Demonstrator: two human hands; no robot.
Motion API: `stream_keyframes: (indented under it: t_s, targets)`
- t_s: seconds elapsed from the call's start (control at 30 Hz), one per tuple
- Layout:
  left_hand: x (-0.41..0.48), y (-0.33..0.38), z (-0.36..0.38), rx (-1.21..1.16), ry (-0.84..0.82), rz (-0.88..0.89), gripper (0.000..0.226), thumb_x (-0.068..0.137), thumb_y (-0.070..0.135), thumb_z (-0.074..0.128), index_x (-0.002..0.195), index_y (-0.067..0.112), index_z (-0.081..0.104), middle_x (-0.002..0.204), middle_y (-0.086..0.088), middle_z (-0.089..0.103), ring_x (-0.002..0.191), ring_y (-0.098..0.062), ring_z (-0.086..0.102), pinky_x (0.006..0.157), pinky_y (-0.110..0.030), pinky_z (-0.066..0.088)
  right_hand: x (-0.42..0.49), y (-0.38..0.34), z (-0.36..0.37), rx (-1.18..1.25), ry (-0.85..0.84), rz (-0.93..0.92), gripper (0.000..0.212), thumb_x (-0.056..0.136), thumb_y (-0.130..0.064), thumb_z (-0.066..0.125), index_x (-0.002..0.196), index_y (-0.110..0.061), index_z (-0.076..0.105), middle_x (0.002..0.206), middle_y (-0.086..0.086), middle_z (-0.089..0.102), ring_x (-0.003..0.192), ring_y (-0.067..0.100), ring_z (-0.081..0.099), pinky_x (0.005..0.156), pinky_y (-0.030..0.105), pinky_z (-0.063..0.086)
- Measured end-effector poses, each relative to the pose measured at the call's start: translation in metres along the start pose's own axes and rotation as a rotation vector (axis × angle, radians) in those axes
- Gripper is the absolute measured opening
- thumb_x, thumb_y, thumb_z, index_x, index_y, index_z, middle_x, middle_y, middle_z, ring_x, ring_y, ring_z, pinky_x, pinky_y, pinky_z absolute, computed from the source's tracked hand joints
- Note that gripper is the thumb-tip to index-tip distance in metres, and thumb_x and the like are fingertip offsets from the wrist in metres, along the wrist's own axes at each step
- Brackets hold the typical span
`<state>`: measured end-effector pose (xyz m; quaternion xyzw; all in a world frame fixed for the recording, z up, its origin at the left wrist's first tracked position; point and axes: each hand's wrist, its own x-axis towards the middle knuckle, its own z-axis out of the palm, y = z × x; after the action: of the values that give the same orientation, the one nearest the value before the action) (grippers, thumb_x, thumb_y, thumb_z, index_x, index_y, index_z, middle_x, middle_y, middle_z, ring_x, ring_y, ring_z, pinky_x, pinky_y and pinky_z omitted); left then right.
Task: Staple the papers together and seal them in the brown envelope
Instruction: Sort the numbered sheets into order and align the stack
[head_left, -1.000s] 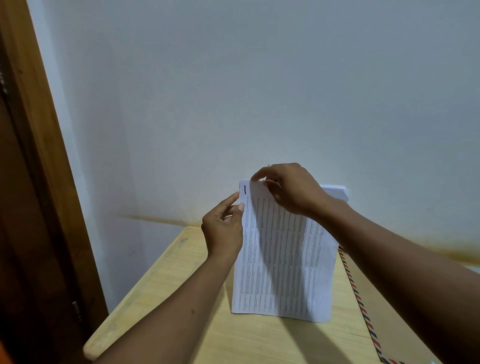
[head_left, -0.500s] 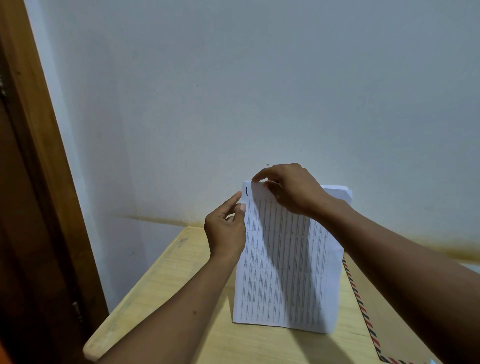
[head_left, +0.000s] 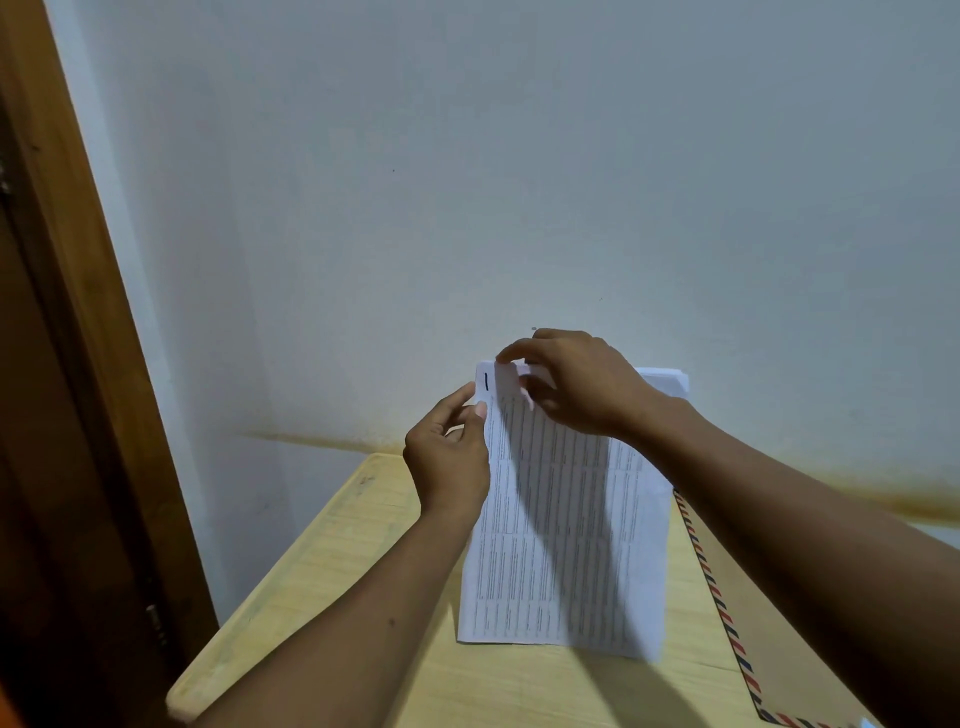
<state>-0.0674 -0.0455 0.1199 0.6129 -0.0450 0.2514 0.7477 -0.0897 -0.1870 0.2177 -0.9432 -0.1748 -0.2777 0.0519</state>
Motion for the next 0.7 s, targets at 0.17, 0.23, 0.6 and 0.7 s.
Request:
stream_keyframes:
  t_s: [0.17, 0.23, 0.6, 0.7]
  targets:
    - [-0.0019, 0.0010, 0.0023, -0.020, 0.032, 0.009, 0.023, 0.096, 0.004, 0.068, 0.115, 0.014, 0.076, 0.083, 0.004, 0.067, 0.072, 0.013, 0.064, 0.071, -0.001, 0.048, 0.0016, -0.0001, -0.0001, 0.013, -0.037, 0.008, 0.043, 0.094, -0.012, 0.050, 0.129, -0.036, 0.058, 0.118, -0.005, 0.063, 0.109, 0.022, 0.058, 0.082, 0.040, 0.051]
    - [-0.0032, 0.0022, 0.0032, -0.022, 0.030, 0.014, 0.023, 0.097, 0.004, 0.067, 0.116, 0.012, 0.075, 0.087, 0.003, 0.067, 0.074, 0.015, 0.064, 0.071, 0.000, 0.047, 0.0017, -0.0009, 0.0005, 0.015, -0.011, -0.004, 0.042, 0.095, -0.010, 0.049, 0.127, -0.034, 0.060, 0.116, -0.004, 0.064, 0.106, 0.022, 0.060, 0.080, 0.041, 0.052]
    - [-0.0051, 0.0058, 0.0007, -0.035, 0.018, -0.002, 0.034, 0.097, 0.006, 0.067, 0.130, 0.015, 0.071, 0.097, -0.005, 0.073, 0.082, -0.002, 0.067, 0.083, -0.004, 0.053, 0.0041, -0.0050, -0.0017, -0.057, 0.070, -0.073, 0.043, 0.094, -0.007, 0.049, 0.124, -0.035, 0.063, 0.116, -0.011, 0.068, 0.102, 0.021, 0.065, 0.071, 0.040, 0.054]
    - [-0.0061, 0.0062, -0.0002, -0.023, 0.017, 0.005, 0.034, 0.097, 0.006, 0.068, 0.130, 0.015, 0.071, 0.095, -0.003, 0.073, 0.078, 0.001, 0.067, 0.083, -0.004, 0.053, 0.0039, -0.0057, -0.0006, -0.057, 0.068, -0.076, 0.044, 0.094, -0.007, 0.048, 0.124, -0.036, 0.063, 0.115, -0.011, 0.067, 0.101, 0.021, 0.065, 0.071, 0.040, 0.054]
